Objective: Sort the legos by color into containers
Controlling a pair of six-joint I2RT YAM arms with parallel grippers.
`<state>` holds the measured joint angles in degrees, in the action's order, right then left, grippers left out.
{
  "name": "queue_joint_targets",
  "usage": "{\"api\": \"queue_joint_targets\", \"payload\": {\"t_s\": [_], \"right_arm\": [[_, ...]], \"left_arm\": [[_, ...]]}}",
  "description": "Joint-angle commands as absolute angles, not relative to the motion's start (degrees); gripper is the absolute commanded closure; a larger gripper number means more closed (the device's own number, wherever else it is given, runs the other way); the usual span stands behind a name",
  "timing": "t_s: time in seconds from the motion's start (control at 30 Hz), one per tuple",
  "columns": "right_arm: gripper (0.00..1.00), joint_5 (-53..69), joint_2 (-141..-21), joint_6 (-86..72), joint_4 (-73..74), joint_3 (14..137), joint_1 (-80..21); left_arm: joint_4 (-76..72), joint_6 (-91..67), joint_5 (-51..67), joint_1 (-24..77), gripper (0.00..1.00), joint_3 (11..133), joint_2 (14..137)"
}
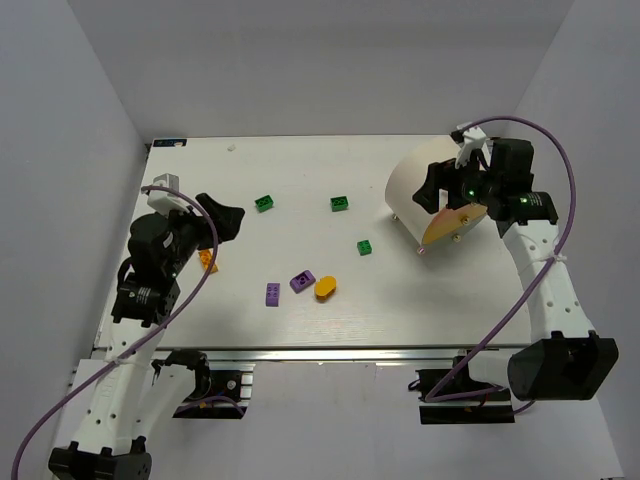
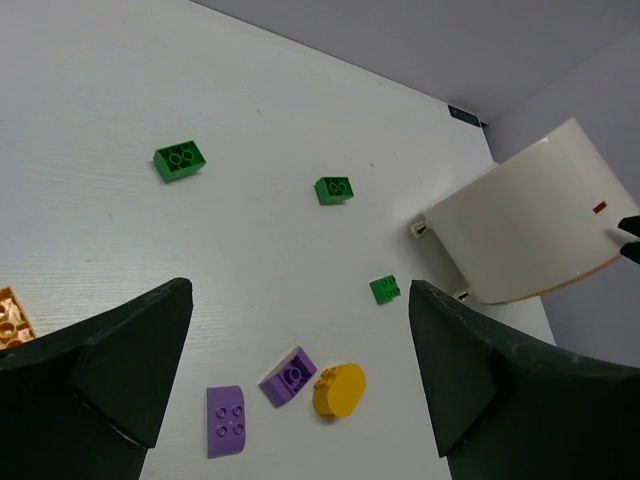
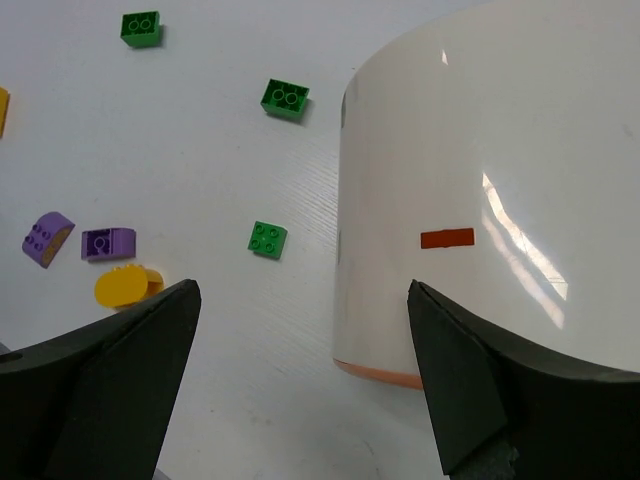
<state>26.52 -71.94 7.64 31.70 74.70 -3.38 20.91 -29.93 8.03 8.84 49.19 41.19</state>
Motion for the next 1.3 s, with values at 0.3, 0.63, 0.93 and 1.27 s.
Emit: {"api": "queue_joint_targets", "payload": {"t_s": [0.3, 0.63, 0.93, 1.27], "right_arm": [[0.11, 38.6, -66.4, 33.9, 41.9, 78.3, -3.8], [0.44, 36.9, -60.5, 21.0, 38.4, 75.4, -3.2], [0.62, 9.7, -58.0, 8.7, 41.0, 77.3, -1.3], [0.34, 9.6, -65.2, 14.4, 50.5, 76.2, 7.3]], "left_arm": [[12.9, -35.2, 19.4, 8.7, 0.04, 45.8, 45.6], [6.1, -37.6, 25.9, 9.2, 0.56, 44.8, 51.3], [0.4, -39.0, 29.4, 9.2, 0.29, 40.4, 51.9], [-2.1, -37.9, 32.3, 9.2, 0.21, 38.9, 52.7]]}}
